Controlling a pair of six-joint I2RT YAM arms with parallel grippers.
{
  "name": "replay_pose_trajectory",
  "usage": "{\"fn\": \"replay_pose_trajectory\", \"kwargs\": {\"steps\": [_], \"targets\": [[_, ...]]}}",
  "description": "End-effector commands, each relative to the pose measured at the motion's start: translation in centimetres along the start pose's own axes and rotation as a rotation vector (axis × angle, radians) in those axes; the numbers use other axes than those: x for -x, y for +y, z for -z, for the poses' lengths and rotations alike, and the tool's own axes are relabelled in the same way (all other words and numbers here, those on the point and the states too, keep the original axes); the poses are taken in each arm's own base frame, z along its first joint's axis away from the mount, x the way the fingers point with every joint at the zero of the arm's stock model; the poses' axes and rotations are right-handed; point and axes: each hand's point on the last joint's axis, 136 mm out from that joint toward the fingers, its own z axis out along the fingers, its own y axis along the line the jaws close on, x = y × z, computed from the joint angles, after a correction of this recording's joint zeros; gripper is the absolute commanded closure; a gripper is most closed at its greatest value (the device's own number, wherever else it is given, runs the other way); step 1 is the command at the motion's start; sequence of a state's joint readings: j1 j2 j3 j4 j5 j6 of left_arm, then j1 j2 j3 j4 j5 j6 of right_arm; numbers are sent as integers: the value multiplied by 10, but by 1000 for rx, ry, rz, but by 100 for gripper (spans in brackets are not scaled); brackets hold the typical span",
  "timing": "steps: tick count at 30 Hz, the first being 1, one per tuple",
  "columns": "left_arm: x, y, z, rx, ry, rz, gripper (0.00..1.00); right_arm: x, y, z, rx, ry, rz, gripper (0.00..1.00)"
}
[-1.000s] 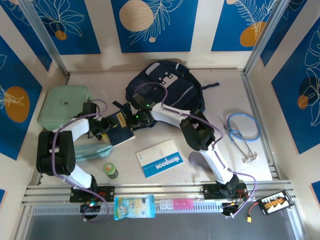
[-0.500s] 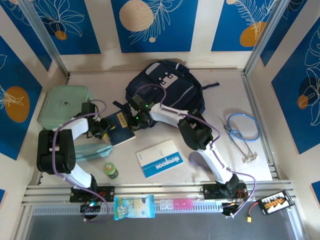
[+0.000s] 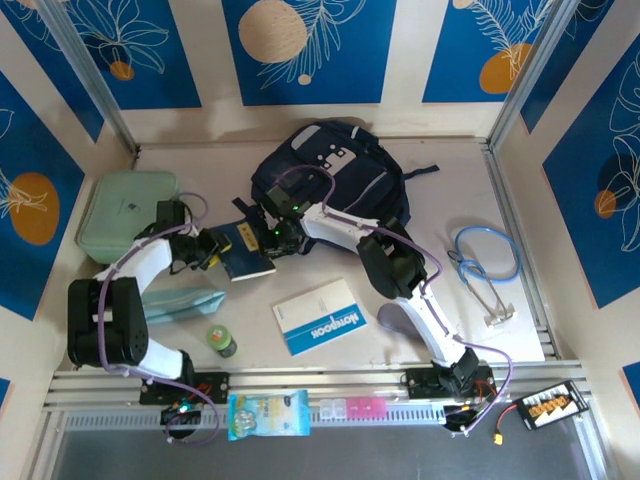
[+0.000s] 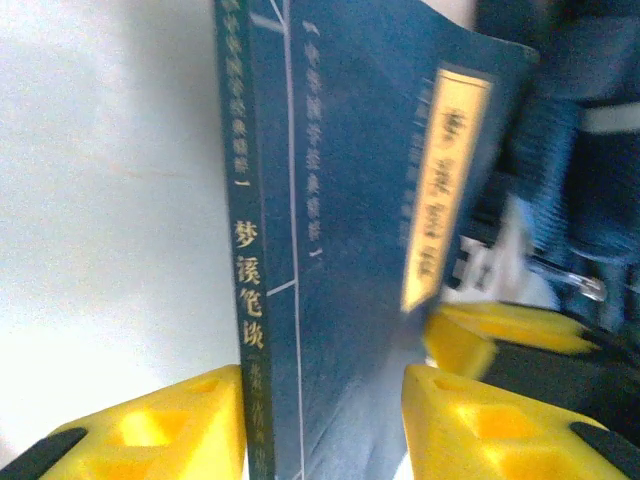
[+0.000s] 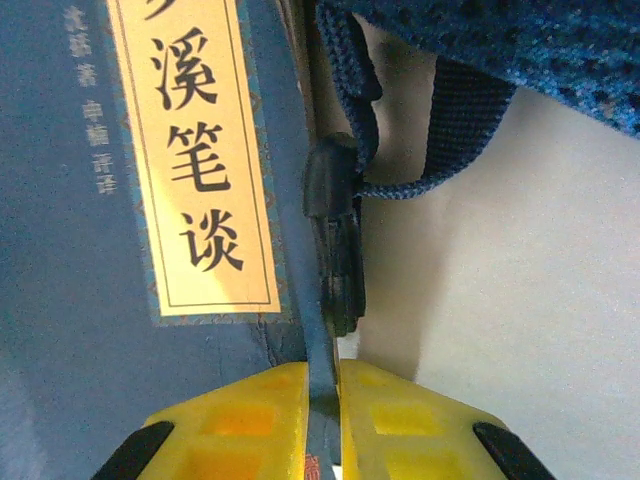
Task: Pack the student bag
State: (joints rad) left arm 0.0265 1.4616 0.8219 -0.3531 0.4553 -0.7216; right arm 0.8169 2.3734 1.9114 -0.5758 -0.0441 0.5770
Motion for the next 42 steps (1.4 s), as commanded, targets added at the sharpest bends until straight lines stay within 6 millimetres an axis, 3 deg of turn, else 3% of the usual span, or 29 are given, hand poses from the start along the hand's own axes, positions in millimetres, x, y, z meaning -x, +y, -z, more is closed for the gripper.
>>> {"fn": "replay_pose_trajectory", "kwargs": {"steps": [1, 10, 15, 18, 23, 26, 32, 38, 42], "targets": [[-8, -43, 9, -163, 59, -26, 59, -29, -14, -27, -48, 96, -25, 84], [-10, -30, 2, -95, 66, -37, 70, -28, -16, -25, -56, 95, -29, 84], [-5, -22, 10, -27, 27, -66, 85, -24, -7, -14, -33, 78, -16, 83], [-1, -21, 20, 13, -12, -97, 99, -16, 6, 5, 3, 45, 2, 80], [19, -29, 53, 81, -137, -157, 100, 5, 24, 60, 82, -55, 17, 73], [29, -47, 72, 48, -203, -187, 100, 14, 31, 100, 182, -128, -2, 62], [44, -107, 95, -155, -275, -196, 100, 18, 14, 171, 346, -284, -107, 42], [49, -181, 94, -428, -312, -174, 100, 14, -4, 229, 559, -418, -234, 25], [49, -220, 80, -521, -357, -162, 100, 16, -16, 249, 650, -467, -335, 18]]}}
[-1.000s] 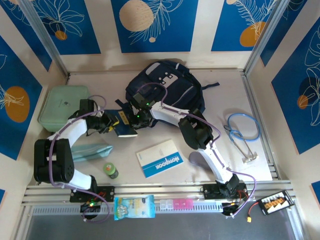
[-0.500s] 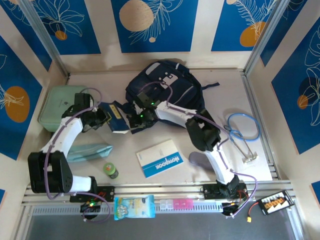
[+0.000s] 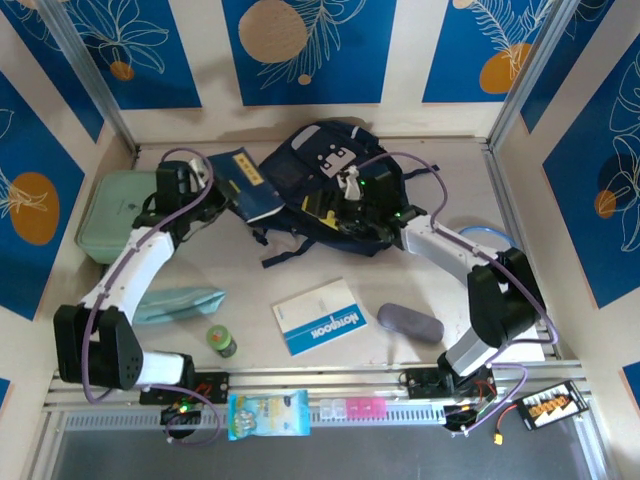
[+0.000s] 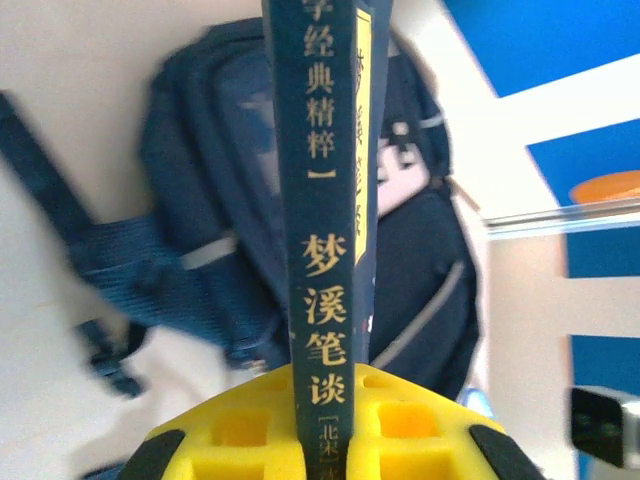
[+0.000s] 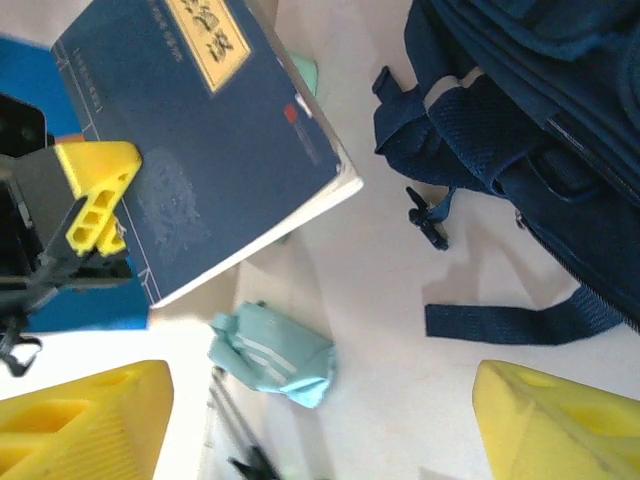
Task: Pack the student bag
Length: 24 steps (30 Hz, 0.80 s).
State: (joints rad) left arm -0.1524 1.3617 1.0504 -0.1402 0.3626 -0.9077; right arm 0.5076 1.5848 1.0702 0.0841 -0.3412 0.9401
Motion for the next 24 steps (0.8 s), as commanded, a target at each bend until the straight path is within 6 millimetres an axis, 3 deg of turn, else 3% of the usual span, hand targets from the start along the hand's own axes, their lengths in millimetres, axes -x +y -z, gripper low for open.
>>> {"fn": "replay_pose_trajectory", "kwargs": {"steps": [1, 5, 9, 17, 19, 24], "targets": [[20, -63, -15, -208, -91, 23, 100, 11, 34, 15, 177, -38, -79, 16], [9, -98, -34, -309, -91, 40, 100, 24, 35, 23, 243, -99, -192, 8], [4, -120, -41, -382, -113, 67, 100, 34, 29, 20, 298, -149, -301, 2], [-7, -136, -39, -458, -118, 141, 100, 53, 42, 12, 413, -188, -365, 2], [-9, -137, -36, -475, -120, 164, 100, 58, 42, 12, 414, -201, -372, 6], [-14, -135, -36, -484, -104, 219, 100, 71, 52, 5, 434, -223, -377, 25]]}}
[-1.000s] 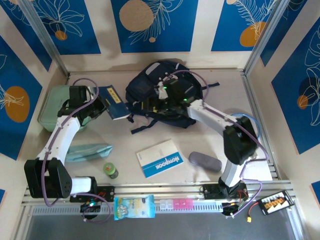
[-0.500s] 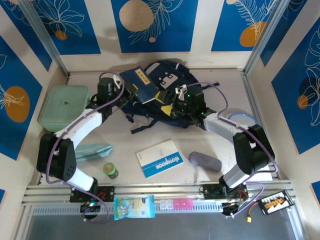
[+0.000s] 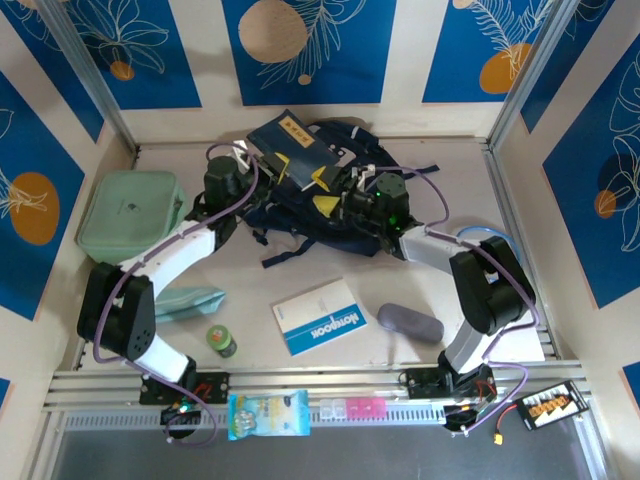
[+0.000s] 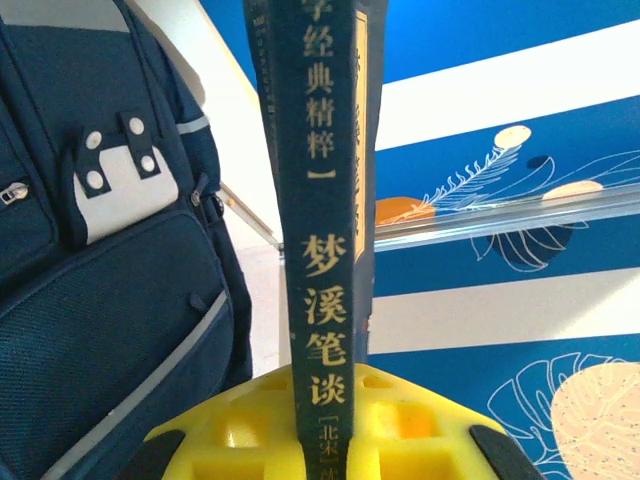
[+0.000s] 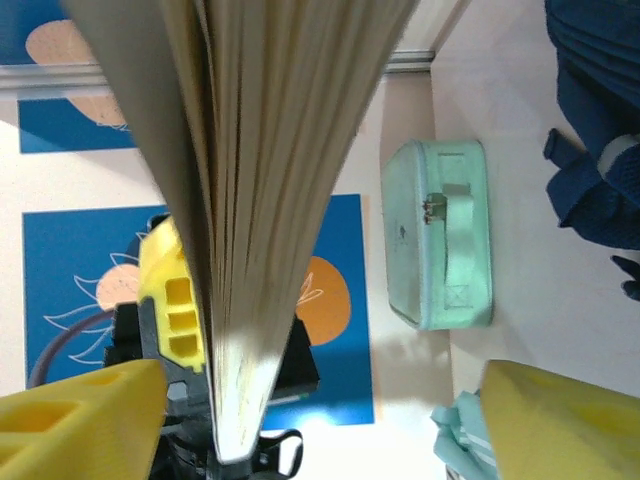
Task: Pack the student bag
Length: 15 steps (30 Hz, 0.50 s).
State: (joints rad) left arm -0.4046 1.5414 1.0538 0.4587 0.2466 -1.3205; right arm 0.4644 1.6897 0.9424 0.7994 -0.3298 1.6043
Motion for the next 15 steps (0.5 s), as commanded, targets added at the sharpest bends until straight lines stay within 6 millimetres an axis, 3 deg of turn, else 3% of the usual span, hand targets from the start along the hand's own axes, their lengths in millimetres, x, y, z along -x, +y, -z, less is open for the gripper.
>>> {"fn": "replay_pose_trajectory", "kwargs": {"steps": [1, 5, 15], "targets": [[5, -29, 8, -102, -40, 28, 100, 6, 28, -13, 79, -24, 20, 28], [4, -28, 9, -101, -42, 44, 100, 10, 36, -28, 104, -24, 22, 37], [0, -22, 8, -70, -19, 31, 100, 29, 34, -25, 123, -111, 66, 59]]}}
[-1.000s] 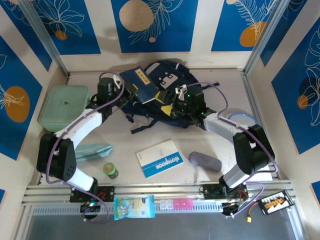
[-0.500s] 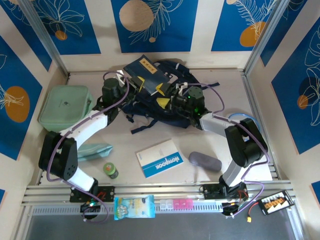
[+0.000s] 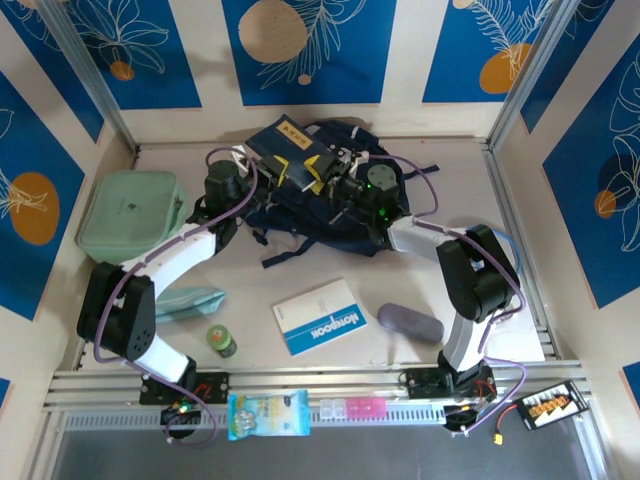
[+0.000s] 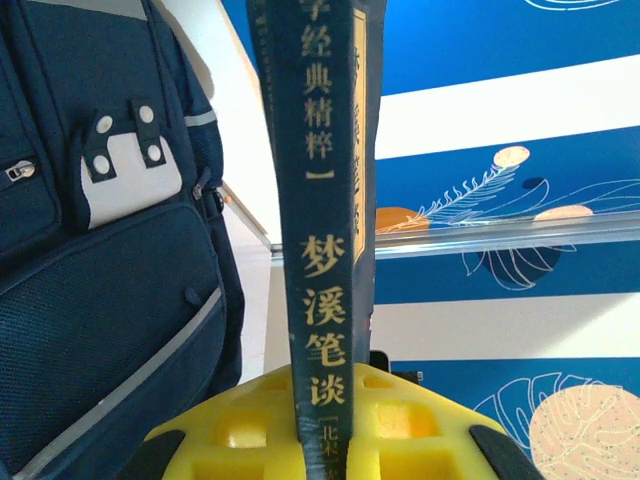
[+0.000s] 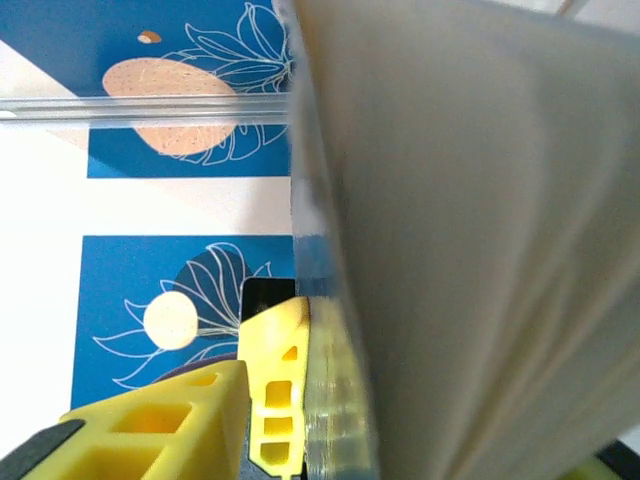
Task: Pack the student bag
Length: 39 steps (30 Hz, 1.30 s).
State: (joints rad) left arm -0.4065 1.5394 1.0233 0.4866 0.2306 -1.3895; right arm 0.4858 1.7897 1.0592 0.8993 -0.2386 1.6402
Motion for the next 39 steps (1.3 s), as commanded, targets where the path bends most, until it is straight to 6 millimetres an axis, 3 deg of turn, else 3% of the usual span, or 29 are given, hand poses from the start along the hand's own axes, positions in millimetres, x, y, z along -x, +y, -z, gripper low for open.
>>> {"fn": "replay_pose_trajectory", "kwargs": {"steps": [1, 7, 9, 12, 17, 20, 25, 33, 37, 39], "targets": [[-2, -28, 6, -71, 2, -37, 100, 10, 5, -1, 17, -43, 43, 61], [-5, -22, 6, -48, 20, -66, 100, 16, 6, 5, 25, -66, 79, 86], [-6, -17, 7, -11, 33, -113, 85, 18, 5, 13, 12, -96, 111, 95], [-7, -8, 13, 61, 49, -254, 54, 20, 4, 29, -41, -112, 155, 97], [-19, 10, 21, 199, 137, -549, 21, 28, 2, 68, -155, -146, 250, 98], [-37, 21, 19, 257, 232, -690, 9, 35, -2, 97, -262, -179, 308, 98], [-76, 34, -1, 294, 404, -872, 2, 46, -1, 149, -410, -274, 394, 98], [-143, 68, -58, 389, 644, -1142, 0, 57, -5, 248, -742, -510, 447, 98], [-171, 88, -81, 440, 742, -1325, 2, 53, -6, 283, -826, -579, 457, 98], [-176, 98, -93, 466, 760, -1405, 5, 50, -6, 295, -838, -599, 448, 98]]}}
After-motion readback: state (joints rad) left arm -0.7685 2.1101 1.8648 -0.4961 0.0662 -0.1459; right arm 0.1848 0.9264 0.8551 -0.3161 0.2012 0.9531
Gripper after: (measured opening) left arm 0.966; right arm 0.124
